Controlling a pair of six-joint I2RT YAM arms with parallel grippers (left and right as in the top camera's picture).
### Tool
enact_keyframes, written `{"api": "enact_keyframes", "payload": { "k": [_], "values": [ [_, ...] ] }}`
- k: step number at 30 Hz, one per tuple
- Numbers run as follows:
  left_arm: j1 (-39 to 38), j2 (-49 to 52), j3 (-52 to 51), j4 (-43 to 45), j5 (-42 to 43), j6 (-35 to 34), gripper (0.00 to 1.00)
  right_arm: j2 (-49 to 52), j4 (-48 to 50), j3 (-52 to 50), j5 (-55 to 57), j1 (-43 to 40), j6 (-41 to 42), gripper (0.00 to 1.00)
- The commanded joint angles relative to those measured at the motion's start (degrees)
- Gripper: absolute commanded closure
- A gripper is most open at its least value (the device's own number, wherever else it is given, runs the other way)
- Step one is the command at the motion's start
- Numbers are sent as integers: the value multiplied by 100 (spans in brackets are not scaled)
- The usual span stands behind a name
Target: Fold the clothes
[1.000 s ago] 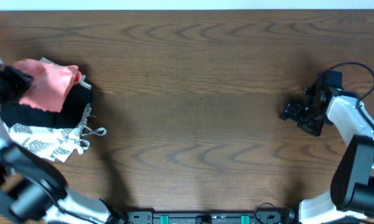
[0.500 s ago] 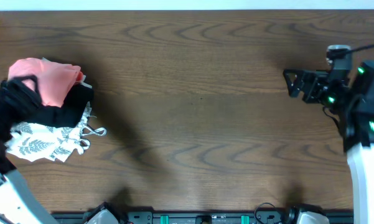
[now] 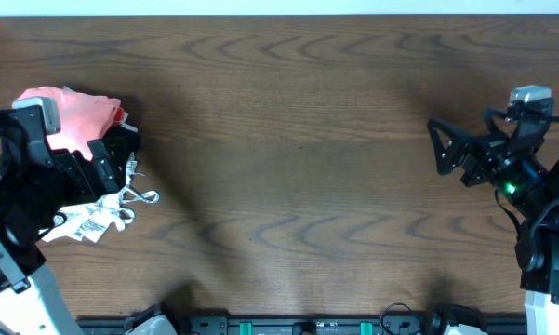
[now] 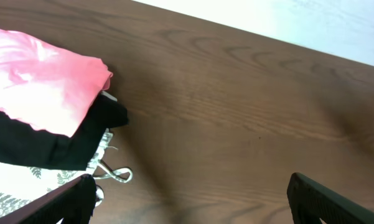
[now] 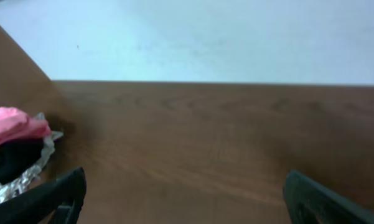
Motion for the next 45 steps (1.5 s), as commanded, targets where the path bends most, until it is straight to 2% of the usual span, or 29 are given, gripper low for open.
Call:
{"api": "enact_keyframes", "payload": {
  "k": [1,12,17,24,27,35,39,45],
  "values": [
    [-31,76,-13,0,-87,149,2,4,-214,66,-66,57,-74,1],
    [-28,155,-13,-7,-133,151,2,4,-389,66,-72,59,-70,1],
    [-28,155,-13,-7,-136,151,2,-9,-706,66,-70,57,223,1],
    [-28,155,-13,-7,-136,151,2,-48,-758,66,1215,50,55,1],
    [-28,155,-13,-7,-136,151,2,-127,-791,66,1506,55,-350,1],
    [-28,155,-13,-7,-136,151,2,-1143,-1628,-68,2892,326,-1259,1],
    [-28,155,-13,-7,-136,151,2,-1827,-2087,-385,2918,564,-1593,1],
    [-28,155,-13,-7,-136,151,2,-2822,-1738,-1655,2802,925,-1572,1]
  ]
}}
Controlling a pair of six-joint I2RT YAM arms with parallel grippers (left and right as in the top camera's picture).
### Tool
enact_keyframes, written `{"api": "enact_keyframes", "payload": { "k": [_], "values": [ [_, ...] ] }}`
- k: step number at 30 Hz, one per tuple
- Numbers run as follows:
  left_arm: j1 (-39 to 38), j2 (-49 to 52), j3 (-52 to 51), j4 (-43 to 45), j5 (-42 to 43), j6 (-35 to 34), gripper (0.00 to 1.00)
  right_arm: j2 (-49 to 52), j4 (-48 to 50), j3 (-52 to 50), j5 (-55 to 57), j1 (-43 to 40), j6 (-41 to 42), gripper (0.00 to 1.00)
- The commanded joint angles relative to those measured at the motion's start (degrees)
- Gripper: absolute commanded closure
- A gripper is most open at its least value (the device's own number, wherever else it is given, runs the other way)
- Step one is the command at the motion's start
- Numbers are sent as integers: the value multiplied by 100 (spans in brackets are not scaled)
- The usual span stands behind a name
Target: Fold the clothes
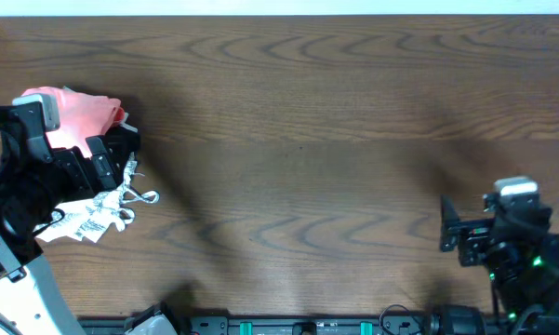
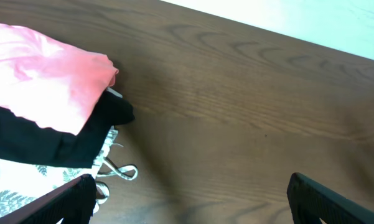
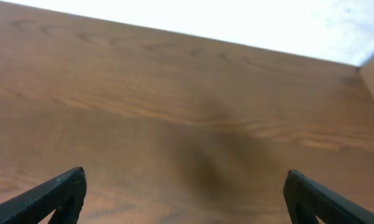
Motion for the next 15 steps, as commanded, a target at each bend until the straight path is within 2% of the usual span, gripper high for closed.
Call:
{"api": "enact_keyframes", "payload": {
  "k": [1,8,15],
  "values": [
    [-28,7,-13,-13,-26,92,2,-461,258,-927,-11,214,-170,1],
    [-28,7,-13,-13,-26,92,2,-1598,997,-2767,-487,356,-170,1],
    [-28,7,-13,-13,-26,92,2,-2479,1038,-3580,-522,424,-83,1]
  ]
}}
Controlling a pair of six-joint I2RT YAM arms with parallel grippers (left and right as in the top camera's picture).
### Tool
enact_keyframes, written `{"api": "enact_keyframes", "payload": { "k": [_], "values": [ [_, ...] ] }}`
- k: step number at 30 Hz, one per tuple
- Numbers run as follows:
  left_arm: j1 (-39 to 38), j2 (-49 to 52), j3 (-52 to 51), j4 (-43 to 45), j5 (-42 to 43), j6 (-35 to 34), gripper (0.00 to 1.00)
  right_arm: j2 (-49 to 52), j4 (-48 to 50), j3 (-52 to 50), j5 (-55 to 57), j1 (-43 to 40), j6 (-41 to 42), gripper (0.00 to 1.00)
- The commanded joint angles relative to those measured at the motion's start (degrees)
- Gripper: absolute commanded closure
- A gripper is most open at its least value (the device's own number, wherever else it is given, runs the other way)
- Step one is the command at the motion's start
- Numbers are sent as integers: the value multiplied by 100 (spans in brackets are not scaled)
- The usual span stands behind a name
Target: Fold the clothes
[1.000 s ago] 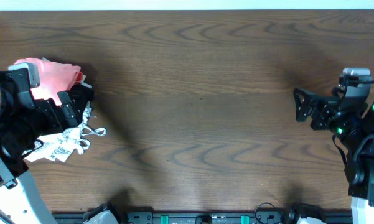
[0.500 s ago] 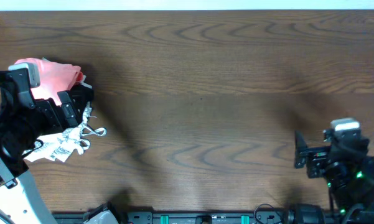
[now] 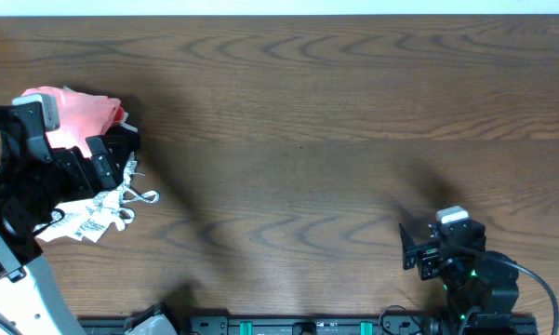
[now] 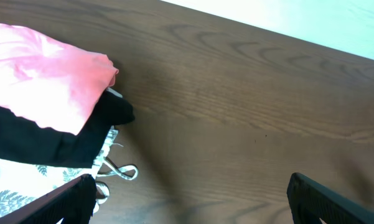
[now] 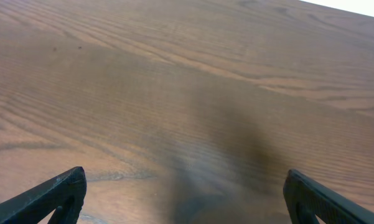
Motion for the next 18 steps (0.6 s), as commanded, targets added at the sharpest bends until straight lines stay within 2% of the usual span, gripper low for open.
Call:
{"api": "enact_keyframes", "payload": {
  "k": [1,7,18],
  "values": [
    [-28,7,-11,-20,-24,90,2,-269,59,-223,-114,61,7,1],
    [-28,7,-11,-20,-26,90,2,-262,393,-656,-90,59,114,1],
    [-28,7,-11,-20,-24,90,2,-245,337,-640,-68,59,111,1]
  ]
}}
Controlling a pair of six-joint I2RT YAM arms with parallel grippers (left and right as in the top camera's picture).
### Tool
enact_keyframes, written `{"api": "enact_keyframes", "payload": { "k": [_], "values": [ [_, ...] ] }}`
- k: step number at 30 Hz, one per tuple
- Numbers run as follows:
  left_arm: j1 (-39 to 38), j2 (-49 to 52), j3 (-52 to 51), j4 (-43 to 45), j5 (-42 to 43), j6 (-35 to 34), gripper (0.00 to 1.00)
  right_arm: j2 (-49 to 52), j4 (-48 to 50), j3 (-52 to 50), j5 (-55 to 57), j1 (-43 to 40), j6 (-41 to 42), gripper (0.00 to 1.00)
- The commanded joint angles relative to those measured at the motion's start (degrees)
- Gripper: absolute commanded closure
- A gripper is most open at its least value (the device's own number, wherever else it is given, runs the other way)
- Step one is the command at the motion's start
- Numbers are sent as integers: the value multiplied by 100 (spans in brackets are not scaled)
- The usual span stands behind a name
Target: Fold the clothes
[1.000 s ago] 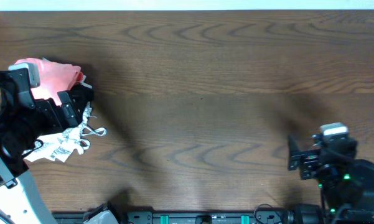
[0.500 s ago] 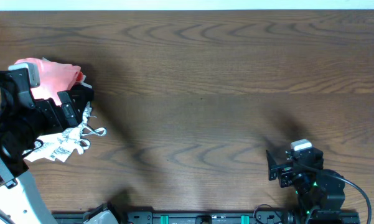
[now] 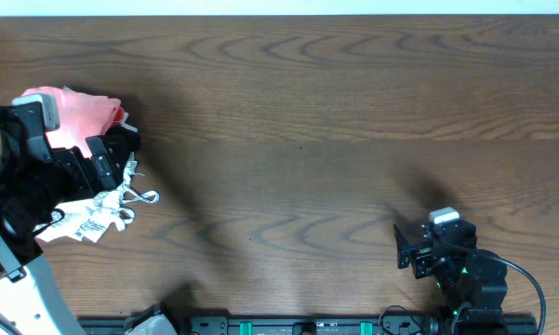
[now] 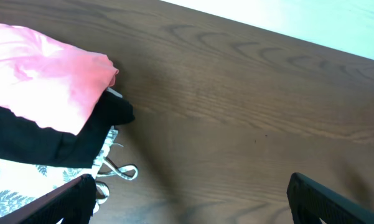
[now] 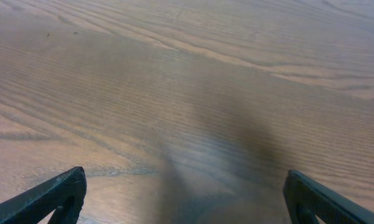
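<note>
A small stack of folded clothes lies at the table's left edge: a pink garment on top, a black one under it, and a white leaf-print piece with drawstrings at the bottom. My left gripper hovers open over the stack's right side, nothing between its fingers. My right gripper is open and empty, low over bare wood near the front right edge.
The brown wooden table stretches between the two arms. Its far edge meets a pale floor. The arm bases and a black rail line the front edge.
My right gripper has shifted slightly left and lower near the front edge. The left gripper and the clothes stack are unchanged.
My right gripper was first raised at the far right, facing across the table. Later it stood lower near the front right edge, then further left, where it now rests. The left gripper stayed open over the folded stack throughout.
</note>
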Motion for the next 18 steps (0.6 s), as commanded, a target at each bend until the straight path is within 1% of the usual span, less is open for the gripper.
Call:
{"api": "enact_keyframes", "payload": {
  "k": [1,11,18],
  "values": [
    [-28,7,-11,-20,-26,90,2,-35,-4,-17,-4,59,85,1],
    [-39,7,-11,-20,-24,90,2,-35,-4,-17,-4,59,85,1],
    [-367,-214,-17,-37,-31,92,2,-35,-4,-17,-4,59,85,1]
  ]
}}
